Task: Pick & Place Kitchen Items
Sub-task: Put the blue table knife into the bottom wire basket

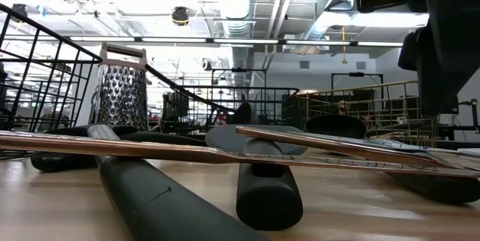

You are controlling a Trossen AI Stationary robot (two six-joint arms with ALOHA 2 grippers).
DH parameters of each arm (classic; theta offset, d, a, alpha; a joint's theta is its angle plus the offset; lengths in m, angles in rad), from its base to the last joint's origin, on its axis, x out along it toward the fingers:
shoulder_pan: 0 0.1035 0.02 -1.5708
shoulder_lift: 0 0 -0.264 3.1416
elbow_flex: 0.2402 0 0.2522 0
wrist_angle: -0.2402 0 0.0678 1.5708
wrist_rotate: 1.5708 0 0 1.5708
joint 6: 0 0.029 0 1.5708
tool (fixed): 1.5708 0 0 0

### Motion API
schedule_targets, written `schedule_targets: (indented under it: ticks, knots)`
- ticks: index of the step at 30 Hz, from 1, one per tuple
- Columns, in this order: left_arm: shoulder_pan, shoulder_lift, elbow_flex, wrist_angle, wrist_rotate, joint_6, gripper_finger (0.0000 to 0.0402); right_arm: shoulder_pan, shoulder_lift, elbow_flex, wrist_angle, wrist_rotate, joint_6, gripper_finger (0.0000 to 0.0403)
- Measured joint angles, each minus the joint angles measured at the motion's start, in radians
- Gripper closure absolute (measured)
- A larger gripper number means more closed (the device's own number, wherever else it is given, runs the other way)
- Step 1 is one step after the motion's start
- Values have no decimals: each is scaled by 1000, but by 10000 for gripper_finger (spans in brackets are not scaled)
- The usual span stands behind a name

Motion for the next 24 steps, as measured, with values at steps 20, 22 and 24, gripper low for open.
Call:
schedule_targets:
  ticks: [20,22,24]
  knots:
    - [0,-57,0,0,-1,-3,138,1,141,0,61,-85,9,117]
    - [0,-57,0,0,0,-3,138,2,143,1,57,-92,7,117]
    - [0,-56,0,0,-1,-3,138,2,143,1,54,-97,1,117]
